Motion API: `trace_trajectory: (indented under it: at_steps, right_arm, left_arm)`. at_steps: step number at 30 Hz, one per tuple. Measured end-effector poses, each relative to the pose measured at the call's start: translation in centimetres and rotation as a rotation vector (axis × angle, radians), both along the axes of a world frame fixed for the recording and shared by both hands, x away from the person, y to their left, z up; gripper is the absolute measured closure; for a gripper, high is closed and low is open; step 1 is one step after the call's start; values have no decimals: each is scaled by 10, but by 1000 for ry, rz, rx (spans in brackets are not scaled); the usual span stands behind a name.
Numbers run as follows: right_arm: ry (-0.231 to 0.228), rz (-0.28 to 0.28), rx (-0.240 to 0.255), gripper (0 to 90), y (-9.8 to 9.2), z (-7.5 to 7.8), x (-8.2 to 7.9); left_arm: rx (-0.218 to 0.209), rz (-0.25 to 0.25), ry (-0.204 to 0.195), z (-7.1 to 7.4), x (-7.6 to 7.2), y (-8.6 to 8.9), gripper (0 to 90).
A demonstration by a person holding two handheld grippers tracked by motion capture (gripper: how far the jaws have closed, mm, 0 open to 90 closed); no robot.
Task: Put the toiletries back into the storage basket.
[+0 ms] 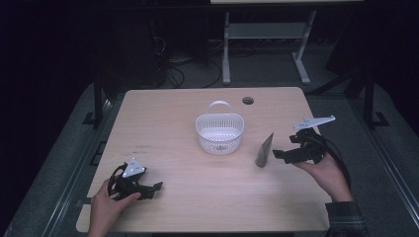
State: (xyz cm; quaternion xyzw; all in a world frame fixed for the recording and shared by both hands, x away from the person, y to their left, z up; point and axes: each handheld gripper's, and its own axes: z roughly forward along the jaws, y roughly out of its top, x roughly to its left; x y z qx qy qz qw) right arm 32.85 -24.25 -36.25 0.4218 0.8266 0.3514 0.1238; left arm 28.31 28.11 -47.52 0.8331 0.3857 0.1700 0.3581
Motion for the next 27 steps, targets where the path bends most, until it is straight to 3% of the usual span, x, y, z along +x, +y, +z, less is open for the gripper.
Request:
trace_trajectory:
  at_steps: [27]
  right_arm:
    - [29, 96, -89, 34, 42, 16, 22]
  left_arm:
    - [1, 0, 2, 0, 0, 0, 131]
